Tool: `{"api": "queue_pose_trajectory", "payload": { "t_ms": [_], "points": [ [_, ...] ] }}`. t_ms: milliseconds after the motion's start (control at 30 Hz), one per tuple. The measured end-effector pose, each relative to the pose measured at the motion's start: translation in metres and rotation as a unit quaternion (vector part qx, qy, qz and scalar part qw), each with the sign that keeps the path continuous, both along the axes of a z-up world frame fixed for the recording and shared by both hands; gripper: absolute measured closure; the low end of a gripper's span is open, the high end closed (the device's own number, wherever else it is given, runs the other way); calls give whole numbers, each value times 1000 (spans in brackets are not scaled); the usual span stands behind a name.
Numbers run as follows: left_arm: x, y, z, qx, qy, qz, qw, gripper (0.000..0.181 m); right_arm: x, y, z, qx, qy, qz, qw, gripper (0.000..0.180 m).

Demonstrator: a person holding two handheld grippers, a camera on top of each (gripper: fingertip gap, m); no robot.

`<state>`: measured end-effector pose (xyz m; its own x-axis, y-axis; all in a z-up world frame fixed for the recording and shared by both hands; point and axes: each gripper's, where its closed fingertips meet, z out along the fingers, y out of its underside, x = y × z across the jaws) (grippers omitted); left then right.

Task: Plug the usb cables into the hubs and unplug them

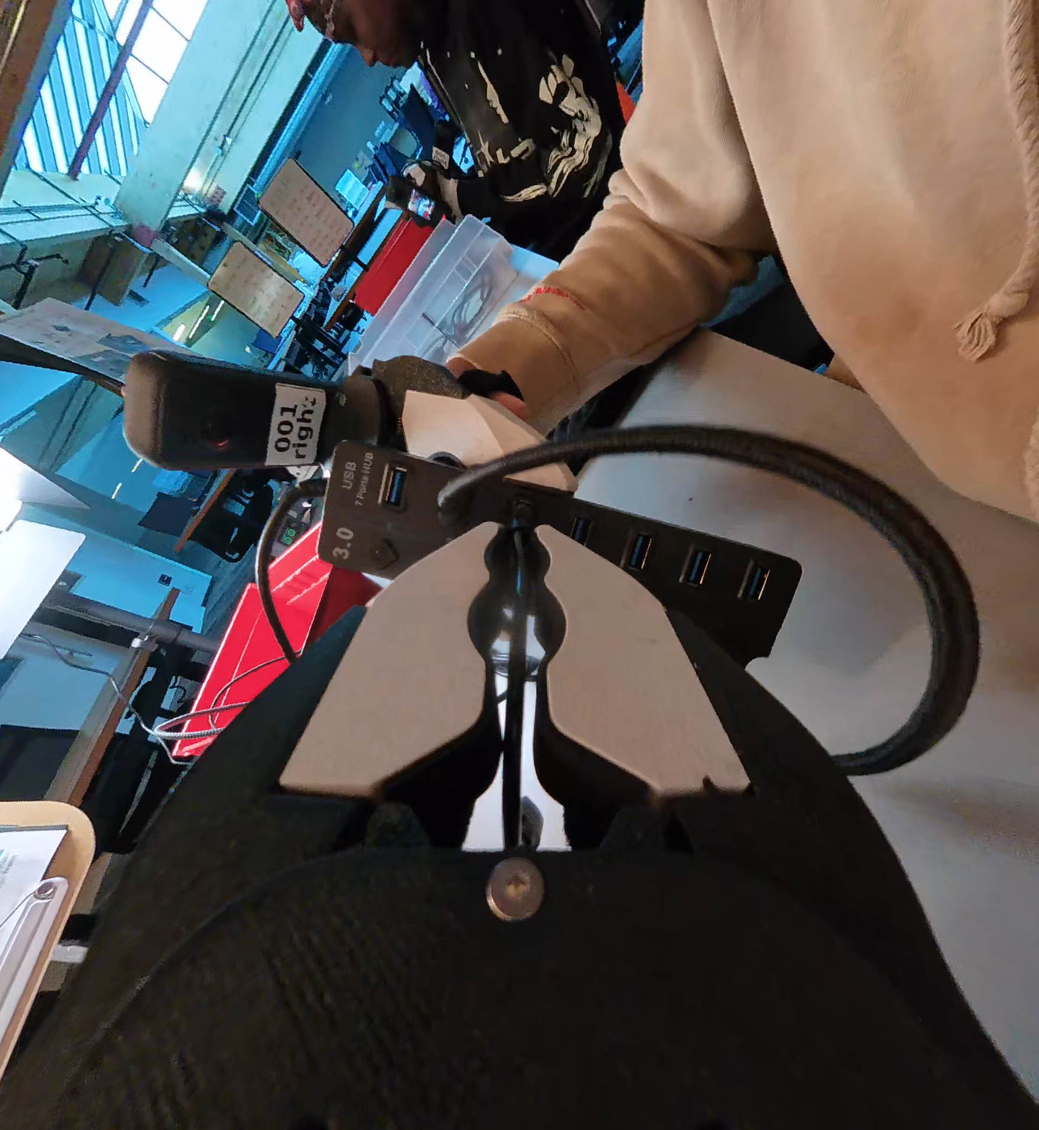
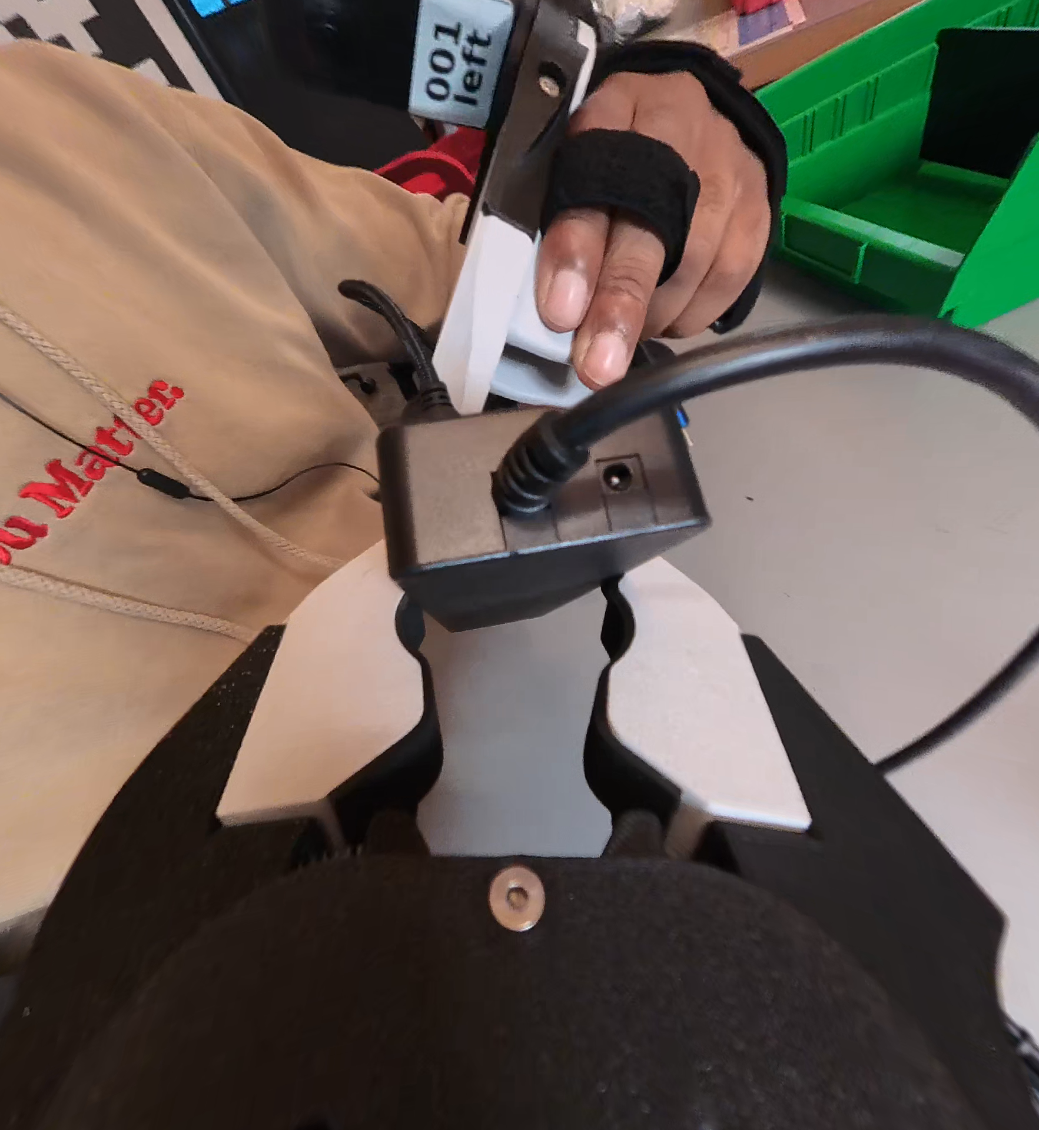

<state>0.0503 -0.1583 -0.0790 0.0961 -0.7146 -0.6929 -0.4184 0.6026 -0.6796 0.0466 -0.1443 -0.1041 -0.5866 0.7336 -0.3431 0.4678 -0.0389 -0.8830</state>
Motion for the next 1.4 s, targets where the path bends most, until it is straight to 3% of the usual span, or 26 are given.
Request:
{"api": "queue_pose_trajectory", "payload": {
  "t_ms": [600,767,900,967,1033,1200,1300,1400],
  "points": [
    [-7,3,-12,2,25,24,999,175,-13,-1,-7,-40,7,-29,999,124],
    [-13,19,0,-137,-94,33,986,174,-16,15,7,-35,58,-64,996,123],
    [-24,39,-4,-309,-199,42,929,130,-8,25,18,22,141,-73,987,123],
    [-23,39,-10,-382,-231,23,895,120,-4,29,25,24,178,-70,981,123],
    [-16,37,-19,-420,-222,12,880,112,1,26,33,-1,211,-53,976,124],
    [13,9,-34,-487,-169,-53,855,116,0,5,41,4,254,-25,967,123],
    [18,12,-43,-481,-144,-23,865,130,-3,0,39,2,244,-21,970,123],
    [7,22,-42,-468,-149,11,871,130,-11,17,39,38,216,-80,972,120]
  ]
}}
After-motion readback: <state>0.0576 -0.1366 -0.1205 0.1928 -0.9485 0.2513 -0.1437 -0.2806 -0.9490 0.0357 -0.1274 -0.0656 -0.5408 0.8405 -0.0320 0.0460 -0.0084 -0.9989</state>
